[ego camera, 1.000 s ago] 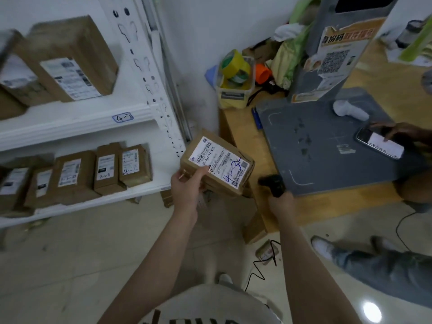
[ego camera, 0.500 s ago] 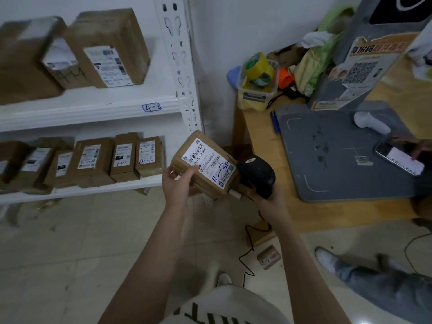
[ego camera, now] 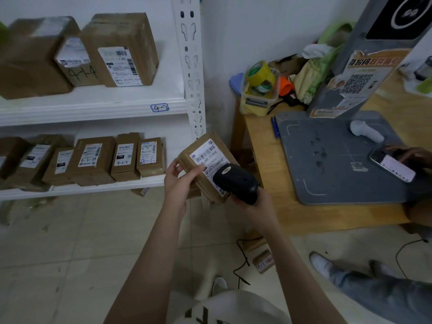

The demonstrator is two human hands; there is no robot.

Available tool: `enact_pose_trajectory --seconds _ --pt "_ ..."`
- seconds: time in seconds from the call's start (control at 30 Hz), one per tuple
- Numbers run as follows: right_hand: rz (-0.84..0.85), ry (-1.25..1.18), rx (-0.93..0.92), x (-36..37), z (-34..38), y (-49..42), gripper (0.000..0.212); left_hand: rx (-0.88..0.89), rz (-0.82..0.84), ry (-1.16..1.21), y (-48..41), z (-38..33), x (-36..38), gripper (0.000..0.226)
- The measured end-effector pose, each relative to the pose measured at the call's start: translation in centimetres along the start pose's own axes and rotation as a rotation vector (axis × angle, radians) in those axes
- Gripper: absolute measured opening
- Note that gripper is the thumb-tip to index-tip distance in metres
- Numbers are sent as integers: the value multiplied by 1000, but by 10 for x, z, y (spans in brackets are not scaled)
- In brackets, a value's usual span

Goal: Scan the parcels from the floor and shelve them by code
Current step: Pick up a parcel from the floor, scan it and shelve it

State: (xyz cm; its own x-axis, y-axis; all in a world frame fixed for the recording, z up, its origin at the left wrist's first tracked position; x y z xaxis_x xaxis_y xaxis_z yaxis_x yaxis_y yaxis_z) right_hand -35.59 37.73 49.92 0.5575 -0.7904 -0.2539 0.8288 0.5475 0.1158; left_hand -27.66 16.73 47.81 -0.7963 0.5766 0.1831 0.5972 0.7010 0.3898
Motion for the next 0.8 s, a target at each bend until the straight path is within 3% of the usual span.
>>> enact_pose_trajectory --seconds 0.37,0.6,0.8 --pt "-129 73 22 -3 -6 5 13 58 36 -44 13 -12 7 73" --pt "-132 57 7 5 1 6 11 106 98 -174 19 -16 6 92" --pt "-117 65 5 8 -2 7 12 114 83 -224 25 -20 3 94"
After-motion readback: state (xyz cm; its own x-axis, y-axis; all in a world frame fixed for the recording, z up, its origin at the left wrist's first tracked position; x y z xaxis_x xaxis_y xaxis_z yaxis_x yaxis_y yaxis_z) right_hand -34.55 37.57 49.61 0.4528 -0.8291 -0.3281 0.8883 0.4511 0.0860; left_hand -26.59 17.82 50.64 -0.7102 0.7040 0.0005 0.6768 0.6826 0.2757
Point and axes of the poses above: each hand's wrist, its own y-axis away from the middle knuckle, its own x-axis out of the palm, z = x × y, the point moved 8 cm from there along -y, towards the middle knuckle
